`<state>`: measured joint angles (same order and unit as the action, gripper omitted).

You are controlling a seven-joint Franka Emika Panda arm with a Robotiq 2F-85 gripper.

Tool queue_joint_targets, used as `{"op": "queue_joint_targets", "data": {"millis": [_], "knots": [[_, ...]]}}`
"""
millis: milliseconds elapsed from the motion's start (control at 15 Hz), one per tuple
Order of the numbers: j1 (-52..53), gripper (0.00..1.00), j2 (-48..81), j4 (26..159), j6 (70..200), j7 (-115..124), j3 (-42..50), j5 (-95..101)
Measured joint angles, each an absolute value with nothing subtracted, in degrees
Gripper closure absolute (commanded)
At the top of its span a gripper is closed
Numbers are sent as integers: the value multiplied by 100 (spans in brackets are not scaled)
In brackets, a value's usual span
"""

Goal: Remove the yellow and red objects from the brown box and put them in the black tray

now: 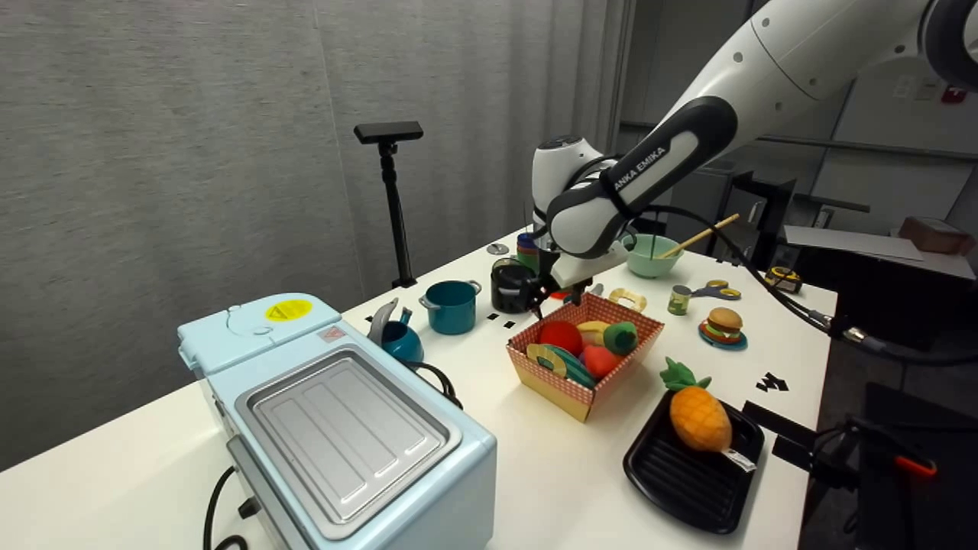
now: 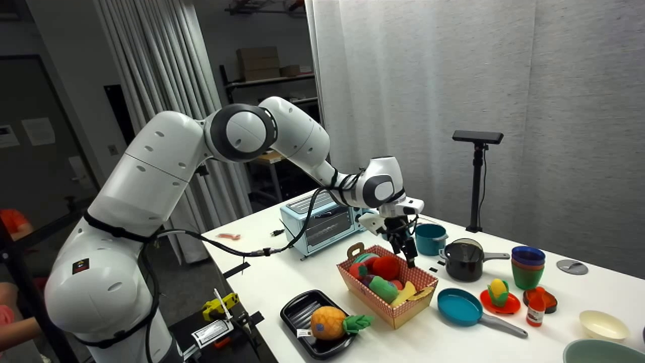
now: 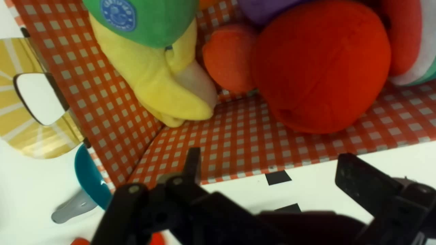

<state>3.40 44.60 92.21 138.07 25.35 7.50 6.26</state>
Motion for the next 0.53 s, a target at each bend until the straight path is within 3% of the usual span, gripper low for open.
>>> {"op": "queue_joint_targets", "data": {"millis": [533], "knots": [[396, 0, 4363, 9305, 13769, 2371, 733, 626]]}}
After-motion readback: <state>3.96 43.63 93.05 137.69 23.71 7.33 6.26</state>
